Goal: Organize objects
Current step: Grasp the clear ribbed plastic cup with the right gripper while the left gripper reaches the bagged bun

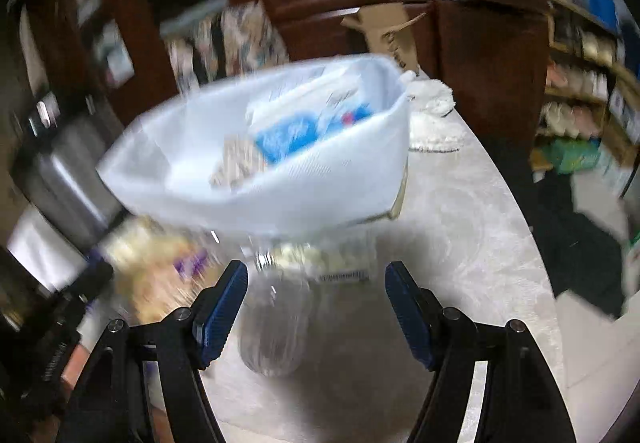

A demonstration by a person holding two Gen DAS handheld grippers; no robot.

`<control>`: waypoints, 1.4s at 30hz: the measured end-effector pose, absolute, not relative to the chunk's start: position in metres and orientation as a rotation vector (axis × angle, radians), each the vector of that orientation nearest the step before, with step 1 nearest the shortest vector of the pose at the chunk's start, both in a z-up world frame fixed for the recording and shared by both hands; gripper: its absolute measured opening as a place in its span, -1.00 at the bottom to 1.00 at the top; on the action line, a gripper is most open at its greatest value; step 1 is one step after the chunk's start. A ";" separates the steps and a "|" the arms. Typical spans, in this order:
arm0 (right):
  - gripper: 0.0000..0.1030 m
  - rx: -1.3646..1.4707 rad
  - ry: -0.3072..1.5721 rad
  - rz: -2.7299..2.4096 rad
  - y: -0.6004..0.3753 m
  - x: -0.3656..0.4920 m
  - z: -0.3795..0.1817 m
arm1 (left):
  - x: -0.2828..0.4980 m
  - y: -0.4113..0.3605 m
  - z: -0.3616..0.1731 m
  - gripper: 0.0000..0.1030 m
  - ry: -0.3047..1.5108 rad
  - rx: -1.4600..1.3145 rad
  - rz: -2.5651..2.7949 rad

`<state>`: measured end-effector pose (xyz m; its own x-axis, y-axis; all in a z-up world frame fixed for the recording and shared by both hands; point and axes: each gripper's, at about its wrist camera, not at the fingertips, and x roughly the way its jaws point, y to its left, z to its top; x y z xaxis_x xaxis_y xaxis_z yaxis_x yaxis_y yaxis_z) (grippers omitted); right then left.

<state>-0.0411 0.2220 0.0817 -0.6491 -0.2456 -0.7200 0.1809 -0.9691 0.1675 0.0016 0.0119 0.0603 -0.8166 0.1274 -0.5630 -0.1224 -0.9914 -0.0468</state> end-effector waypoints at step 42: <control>-0.20 0.902 -0.410 -2.661 0.254 -0.020 0.111 | -0.001 0.019 0.058 -0.15 -0.044 -0.912 2.745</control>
